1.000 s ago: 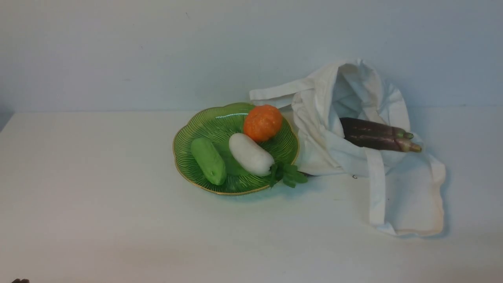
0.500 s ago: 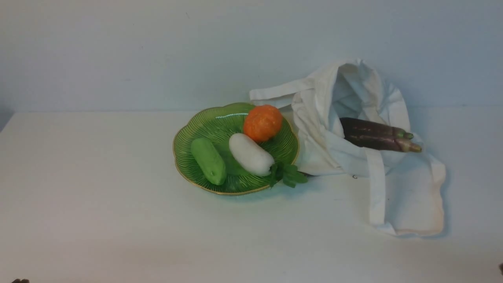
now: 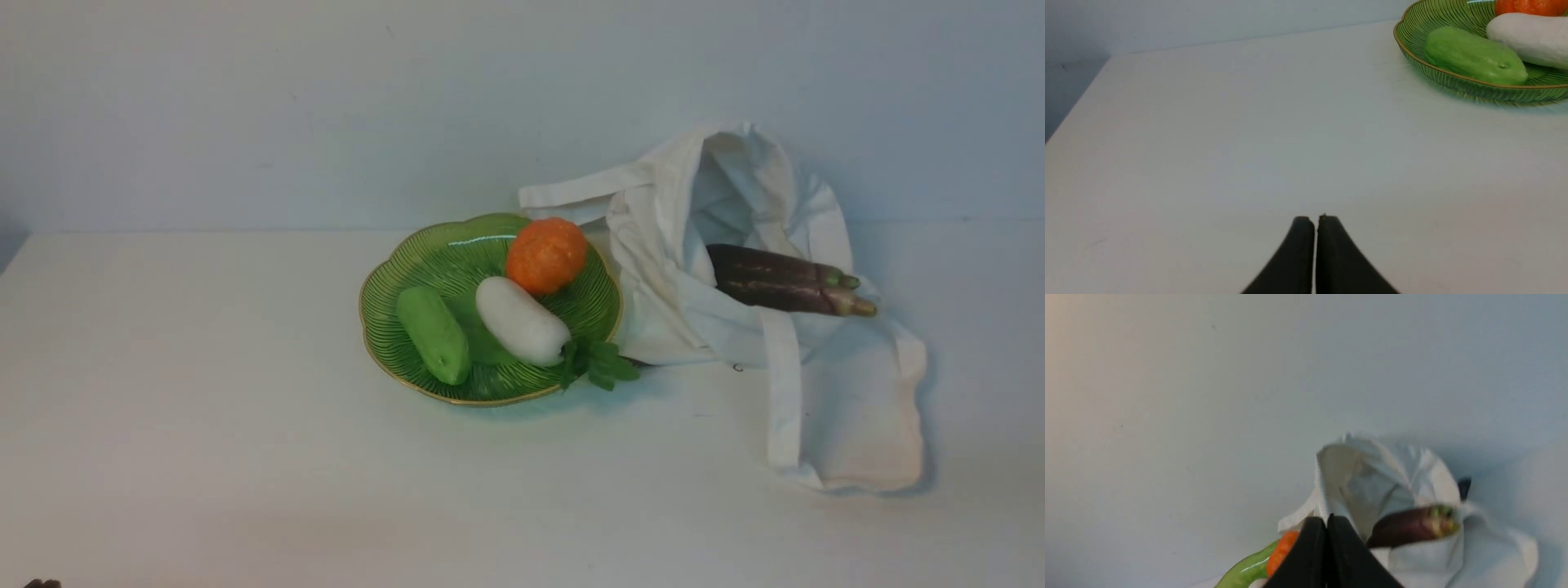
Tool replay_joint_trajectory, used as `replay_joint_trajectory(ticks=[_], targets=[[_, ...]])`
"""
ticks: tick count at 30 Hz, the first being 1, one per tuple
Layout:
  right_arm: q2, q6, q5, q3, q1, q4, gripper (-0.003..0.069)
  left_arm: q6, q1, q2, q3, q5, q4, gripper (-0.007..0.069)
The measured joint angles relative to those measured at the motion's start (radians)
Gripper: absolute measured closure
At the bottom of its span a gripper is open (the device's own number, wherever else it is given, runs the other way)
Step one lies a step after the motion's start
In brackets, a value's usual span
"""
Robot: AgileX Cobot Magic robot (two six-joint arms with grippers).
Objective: Take vegetables from cloth bag on white table place on plate.
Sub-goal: 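Reach into the white cloth bag and grasp a vegetable inside with the right gripper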
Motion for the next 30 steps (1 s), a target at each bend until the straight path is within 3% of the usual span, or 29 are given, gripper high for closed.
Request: replay_joint_trajectory(ticks=[4,11,17,20,24,30], targets=[[0.158,-0.096,0.092,-0.156,0.000,-0.064,0.0673,0.000,0.000,0.000,0.000,0.000,0.000,0.0629],[0.562,-0.110,0.388,-0.399,0.000,-0.110,0.0673,0.000,0.000,0.000,0.000,0.000,0.000,0.0629],[0.909,-0.168,0.413,-0.546,0.000,-0.130,0.0673,0.000,0.000,0.000,0.000,0.000,0.000,0.0629],[1.106,-0.256,0.409,-0.642,0.000,-0.119,0.0655,0.000,0.000,0.000,0.000,0.000,0.000,0.0629],[1.347,-0.350,0.417,-0.776,0.015,-0.114,0.0585,0.000,0.000,0.000,0.000,0.000,0.000,0.0629],[1.608,-0.376,0.425,-0.940,0.090,-0.196,0.0445,0.000,0.000,0.000,0.000,0.000,0.000,0.0629]])
